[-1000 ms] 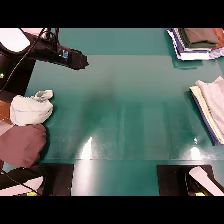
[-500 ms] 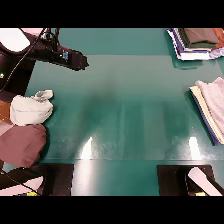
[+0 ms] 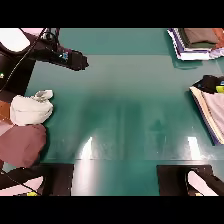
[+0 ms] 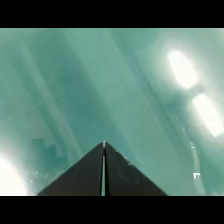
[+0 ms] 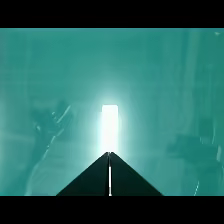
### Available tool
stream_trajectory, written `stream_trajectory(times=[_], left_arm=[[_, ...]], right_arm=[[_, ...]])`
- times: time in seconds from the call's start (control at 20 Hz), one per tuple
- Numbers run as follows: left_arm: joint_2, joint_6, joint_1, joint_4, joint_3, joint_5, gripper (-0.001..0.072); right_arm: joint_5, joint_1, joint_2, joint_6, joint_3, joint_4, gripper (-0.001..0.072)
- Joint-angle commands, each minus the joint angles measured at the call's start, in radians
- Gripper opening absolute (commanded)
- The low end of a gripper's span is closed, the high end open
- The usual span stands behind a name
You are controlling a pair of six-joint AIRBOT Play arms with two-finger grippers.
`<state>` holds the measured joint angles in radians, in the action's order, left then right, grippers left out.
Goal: Fold the shirts.
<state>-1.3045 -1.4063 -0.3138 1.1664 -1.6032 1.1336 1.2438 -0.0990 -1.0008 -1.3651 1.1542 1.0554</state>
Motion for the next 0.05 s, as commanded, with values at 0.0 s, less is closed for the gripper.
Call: stream_trajectory(times=[0.0], left_arm=[[0.0,0.0,0.0,0.0,0.0,0.0,0.0024]], right_arm=[[-0.001,0.053,0.001,0.003,0.001,-0.007,0.0011]])
